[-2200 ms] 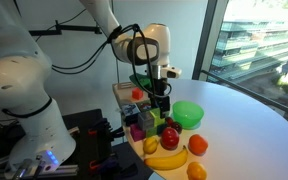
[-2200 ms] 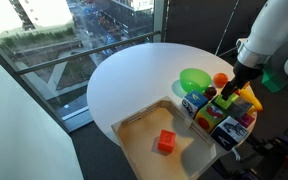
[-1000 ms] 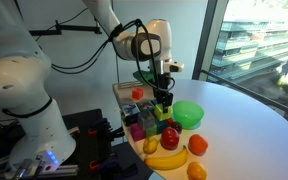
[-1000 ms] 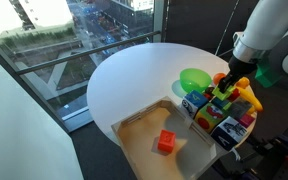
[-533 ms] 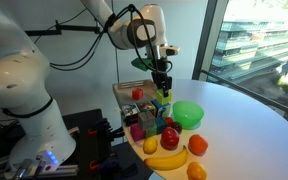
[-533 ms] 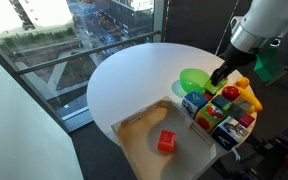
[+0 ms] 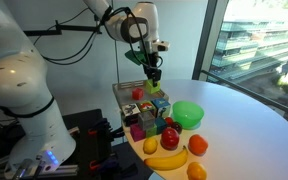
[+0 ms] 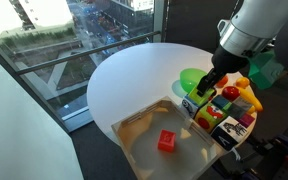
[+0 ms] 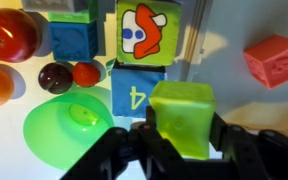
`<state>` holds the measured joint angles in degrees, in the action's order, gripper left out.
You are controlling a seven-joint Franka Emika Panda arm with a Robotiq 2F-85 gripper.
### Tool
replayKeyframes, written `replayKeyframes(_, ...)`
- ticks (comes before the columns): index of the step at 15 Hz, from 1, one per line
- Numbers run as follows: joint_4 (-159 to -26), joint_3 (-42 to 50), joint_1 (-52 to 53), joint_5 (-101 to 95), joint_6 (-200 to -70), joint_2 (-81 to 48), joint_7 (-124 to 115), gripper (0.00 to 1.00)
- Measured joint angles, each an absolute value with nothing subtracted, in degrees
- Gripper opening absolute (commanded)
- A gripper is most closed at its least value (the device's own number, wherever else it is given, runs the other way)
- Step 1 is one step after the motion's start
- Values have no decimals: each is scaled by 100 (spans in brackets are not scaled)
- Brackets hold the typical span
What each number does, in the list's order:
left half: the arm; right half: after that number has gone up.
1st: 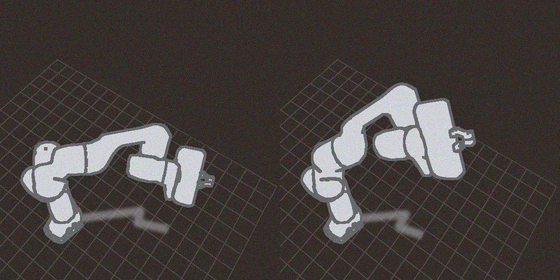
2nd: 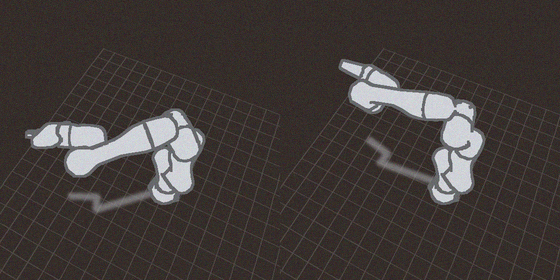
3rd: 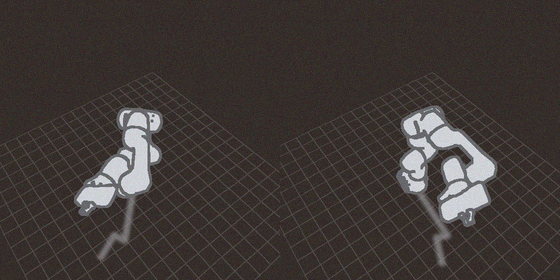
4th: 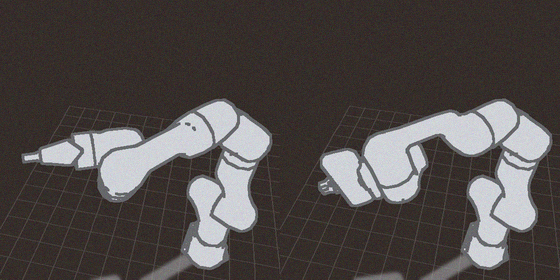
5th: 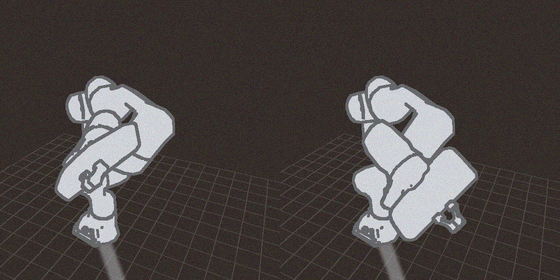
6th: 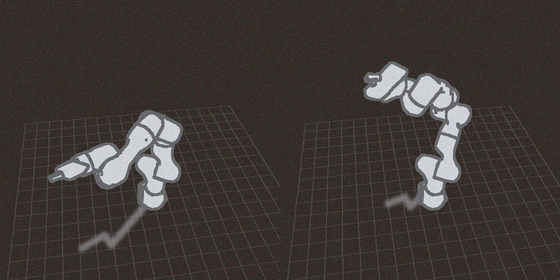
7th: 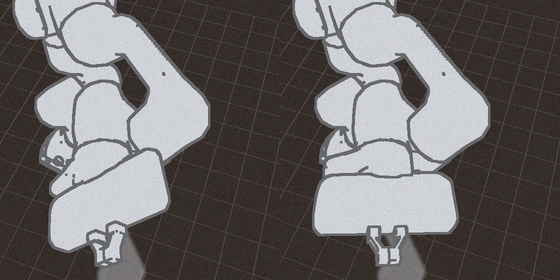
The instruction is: Put the light green toy block in the box
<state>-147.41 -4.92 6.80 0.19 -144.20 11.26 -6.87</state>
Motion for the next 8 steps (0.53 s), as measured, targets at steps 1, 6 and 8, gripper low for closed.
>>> replayKeyframes(1, -14720, -494, 770, 227, -14338, 1126, -529, 75)
replayKeyframes(6, -14659, -505, 899, 433, -14042, 1126, -299, 100)
replayKeyframes(8, -14645, -505, 897, 433, -13994, 1126, -292, 100)
